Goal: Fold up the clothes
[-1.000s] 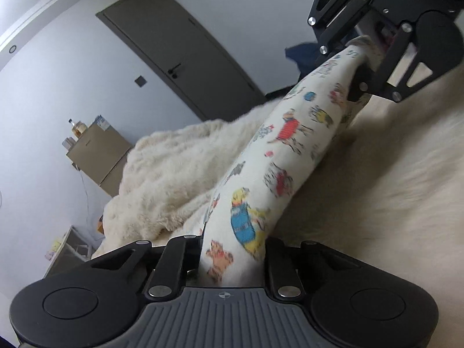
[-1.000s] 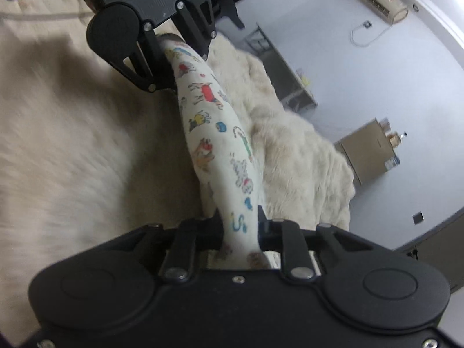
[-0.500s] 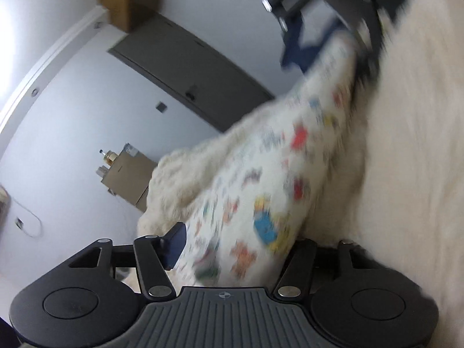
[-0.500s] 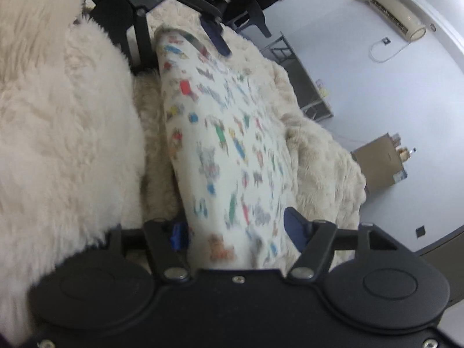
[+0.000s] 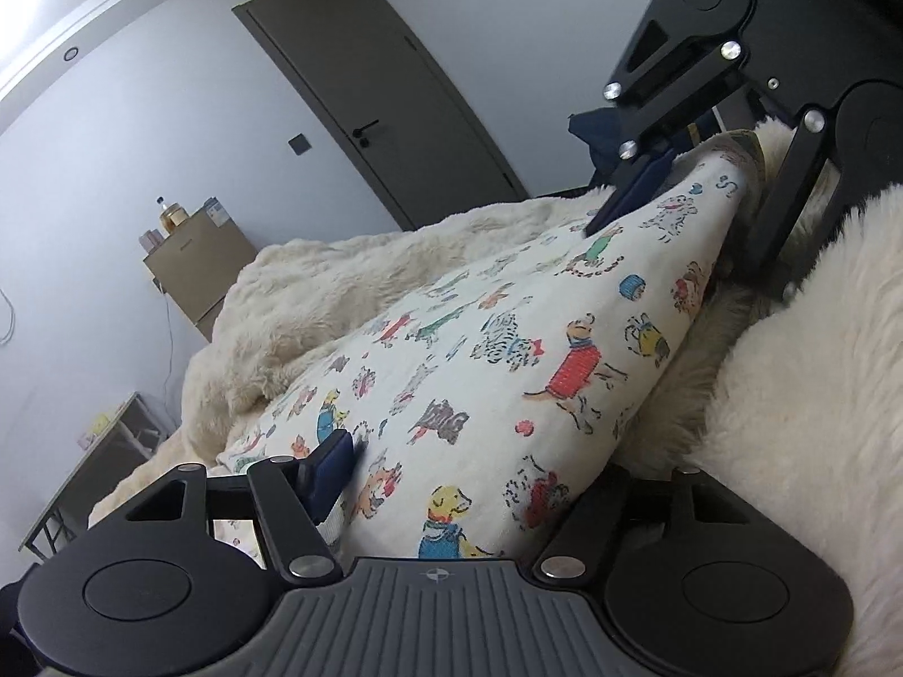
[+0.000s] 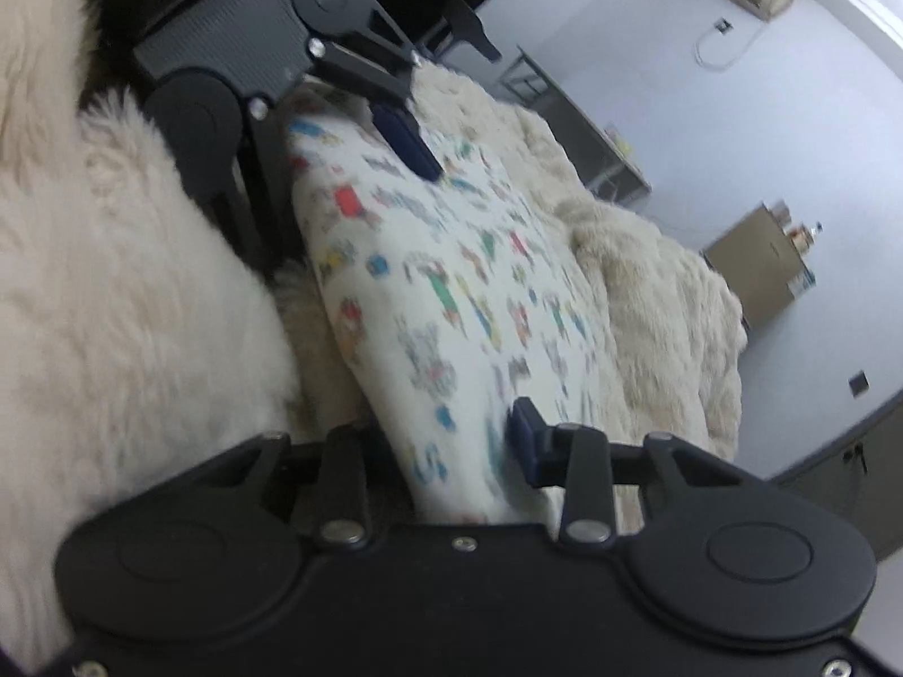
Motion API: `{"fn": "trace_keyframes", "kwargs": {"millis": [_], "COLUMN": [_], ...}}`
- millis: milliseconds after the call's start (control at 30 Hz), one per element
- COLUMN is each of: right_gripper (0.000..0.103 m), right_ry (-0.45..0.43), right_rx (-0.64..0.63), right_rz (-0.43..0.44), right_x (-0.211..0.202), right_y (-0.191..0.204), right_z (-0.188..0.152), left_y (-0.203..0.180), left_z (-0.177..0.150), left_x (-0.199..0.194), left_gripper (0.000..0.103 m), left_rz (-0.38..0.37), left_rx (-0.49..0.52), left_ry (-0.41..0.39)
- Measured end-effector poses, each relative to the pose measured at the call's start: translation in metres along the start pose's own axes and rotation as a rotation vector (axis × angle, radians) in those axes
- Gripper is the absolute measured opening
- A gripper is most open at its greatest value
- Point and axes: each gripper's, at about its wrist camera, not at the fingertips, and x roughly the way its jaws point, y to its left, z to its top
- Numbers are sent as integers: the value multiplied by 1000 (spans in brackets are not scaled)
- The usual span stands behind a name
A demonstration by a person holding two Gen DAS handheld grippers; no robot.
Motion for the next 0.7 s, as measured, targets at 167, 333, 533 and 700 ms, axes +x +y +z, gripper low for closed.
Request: {"fn": "trace_keyframes", "kwargs": {"millis": [167,333,533,700], "right_gripper": [48,26,42,43], "right_ry": [-97,-95,-15,5], "right_rx": [-133,-97,-168,-174], "right_rz": [-51,27,-60,-49], "right_x": [-5,0,-10,-1], "right_y": [14,9,4,1], "right_z": [5,6,-5,-3], "left_y": [0,1,7,29], "left_z": [-1,-3,-10,-21], "left_x": [0,-3,-13,-22], "left_gripper": [62,61,72,79], "left_rz": [7,-3,0,21], "left_rx": [-5,-19,47,125], "left_ry": [11,9,-48,-48]}}
